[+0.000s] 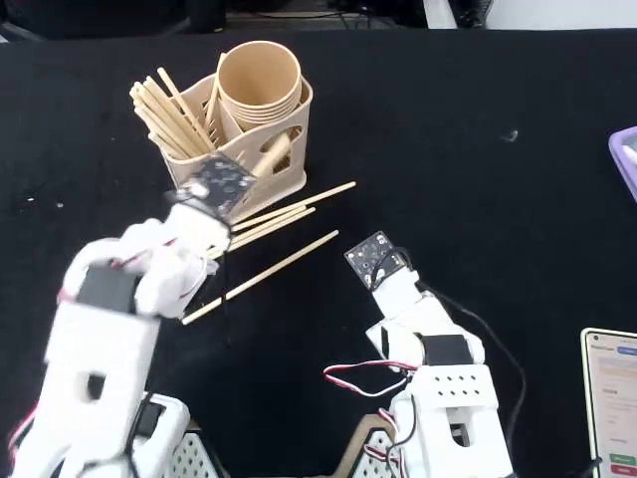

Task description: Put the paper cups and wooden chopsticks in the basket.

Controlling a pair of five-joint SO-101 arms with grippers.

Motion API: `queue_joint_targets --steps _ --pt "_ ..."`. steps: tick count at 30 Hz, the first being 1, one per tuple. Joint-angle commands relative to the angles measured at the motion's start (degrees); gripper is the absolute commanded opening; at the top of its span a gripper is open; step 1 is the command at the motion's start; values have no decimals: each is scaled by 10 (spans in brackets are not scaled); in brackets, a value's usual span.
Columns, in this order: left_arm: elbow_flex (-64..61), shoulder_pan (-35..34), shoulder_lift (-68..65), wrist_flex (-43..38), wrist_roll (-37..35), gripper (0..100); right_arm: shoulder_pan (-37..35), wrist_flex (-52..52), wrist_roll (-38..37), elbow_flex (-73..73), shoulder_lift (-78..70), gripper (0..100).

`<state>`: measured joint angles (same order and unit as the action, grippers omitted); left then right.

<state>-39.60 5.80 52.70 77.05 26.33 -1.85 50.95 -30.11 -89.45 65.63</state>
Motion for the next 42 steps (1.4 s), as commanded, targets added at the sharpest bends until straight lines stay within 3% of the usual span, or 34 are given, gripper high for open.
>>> queue_joint_targets --steps 1,5,9,14,21,32,42 --pt "44 -2 162 -39 -68 31 7 -11 -1 2 13 254" --pt "29 -18 235 -155 -126 31 7 -11 -1 2 13 254" --pt "16 -45 217 -288 -213 30 7 -11 -1 2 13 254" --pt "0 -59 134 -497 -338 30 7 -11 -1 2 13 254" --pt "21 -55 -41 -715 -423 30 7 -11 -1 2 13 254" --pt "131 -60 -266 -741 -429 30 6 -11 -1 2 13 254" --pt "150 -61 -316 -738 -429 32 6 -11 -1 2 13 254"
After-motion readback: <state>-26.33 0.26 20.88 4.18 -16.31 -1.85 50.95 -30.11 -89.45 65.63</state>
